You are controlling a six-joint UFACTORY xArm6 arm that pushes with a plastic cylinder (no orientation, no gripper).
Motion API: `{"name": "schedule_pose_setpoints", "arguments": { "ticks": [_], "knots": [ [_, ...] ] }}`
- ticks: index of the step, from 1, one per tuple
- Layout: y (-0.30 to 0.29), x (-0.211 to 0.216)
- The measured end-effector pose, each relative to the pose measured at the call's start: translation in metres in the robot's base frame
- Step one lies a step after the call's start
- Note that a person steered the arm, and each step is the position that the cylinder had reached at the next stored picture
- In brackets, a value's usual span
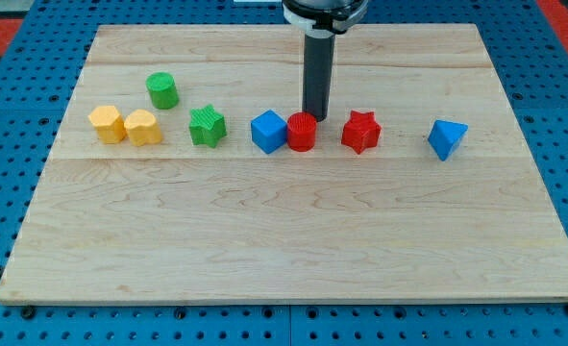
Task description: Place the green circle left to the blue triangle
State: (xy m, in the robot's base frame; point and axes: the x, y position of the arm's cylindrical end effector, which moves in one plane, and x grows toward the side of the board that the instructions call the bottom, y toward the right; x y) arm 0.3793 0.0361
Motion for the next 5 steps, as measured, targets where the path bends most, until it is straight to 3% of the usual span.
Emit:
{"name": "schedule_pose_setpoints", "arguments": {
  "ticks": [2, 3, 4, 5],
  "knots": [
    [-0.114, -0.045],
    [-0.174, -0.022],
    [-0.243, -0.035],
    [-0.266, -0.059]
  ]
}}
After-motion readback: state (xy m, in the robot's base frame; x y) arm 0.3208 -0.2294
